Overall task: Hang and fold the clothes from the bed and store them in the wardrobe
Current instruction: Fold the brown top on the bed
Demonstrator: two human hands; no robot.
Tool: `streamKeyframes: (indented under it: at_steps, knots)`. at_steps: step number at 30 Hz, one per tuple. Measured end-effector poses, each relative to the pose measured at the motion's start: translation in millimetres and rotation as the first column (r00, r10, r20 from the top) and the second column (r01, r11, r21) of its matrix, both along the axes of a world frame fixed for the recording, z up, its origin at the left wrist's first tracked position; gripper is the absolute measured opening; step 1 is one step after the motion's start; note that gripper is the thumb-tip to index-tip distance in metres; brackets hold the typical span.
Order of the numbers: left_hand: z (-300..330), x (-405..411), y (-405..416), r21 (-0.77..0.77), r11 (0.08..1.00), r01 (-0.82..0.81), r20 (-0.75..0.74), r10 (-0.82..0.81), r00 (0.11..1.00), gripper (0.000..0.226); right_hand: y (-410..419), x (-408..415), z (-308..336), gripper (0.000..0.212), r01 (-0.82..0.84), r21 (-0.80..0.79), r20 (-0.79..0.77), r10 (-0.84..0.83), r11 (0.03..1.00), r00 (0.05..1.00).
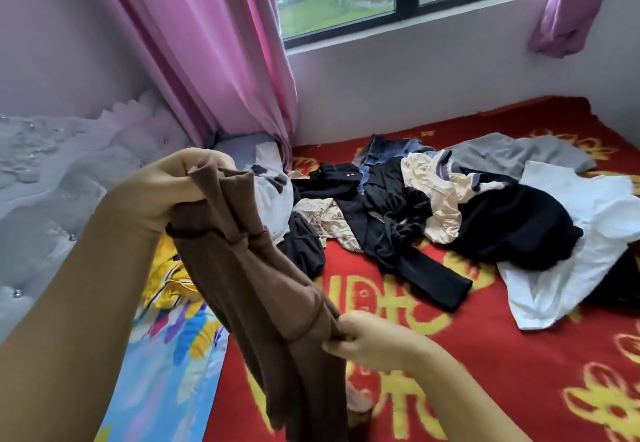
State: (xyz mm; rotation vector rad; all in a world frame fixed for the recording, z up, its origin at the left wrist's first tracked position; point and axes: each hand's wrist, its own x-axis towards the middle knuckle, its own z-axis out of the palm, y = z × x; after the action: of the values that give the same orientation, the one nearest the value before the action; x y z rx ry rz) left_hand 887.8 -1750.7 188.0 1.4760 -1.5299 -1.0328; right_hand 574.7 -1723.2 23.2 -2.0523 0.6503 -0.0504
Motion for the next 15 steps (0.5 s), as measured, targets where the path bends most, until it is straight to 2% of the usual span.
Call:
streamKeyframes:
  at_steps: [3, 4, 6, 8, 11, 15]
  knots:
    - [-1, -3, 17, -0.004, 0.999, -0.044, -0.054, 0.044, 0.998, 0.047, -38, -41, -7, 0.029, 0.184, 0.047, 0.076, -0.187, 0.982, 0.979]
    - [-3, -10, 22, -0.024, 0.998, -0.060, -0.101, 0.057, 0.993, 0.046, -48, -54, -11, 0.028, 0.252, 0.076, 0.138, -0.260, 0.965, 0.956]
    - [-15, -19, 28, -0.061, 0.996, -0.066, -0.237, 0.050, 0.970, 0.020, -64, -72, -18, 0.020, 0.371, 0.142, 0.276, -0.397, 0.918, 0.876]
    - [-24, -28, 28, -0.076, 0.988, -0.132, -0.356, 0.096, 0.930, 0.039, -72, -77, -26, 0.018, 0.433, 0.203, 0.352, -0.478, 0.878, 0.804]
    - [-27, -38, 12, -0.088, 0.963, -0.255, -0.406, 0.200, 0.892, 0.036, -80, -74, -37, 0.029, 0.441, 0.153, 0.307, -0.467, 0.884, 0.829]
    - [-15, -43, -18, -0.104, 0.914, -0.392, -0.452, 0.308, 0.837, 0.035, -97, -72, -23, 0.015, 0.409, 0.250, 0.302, -0.472, 0.878, 0.829]
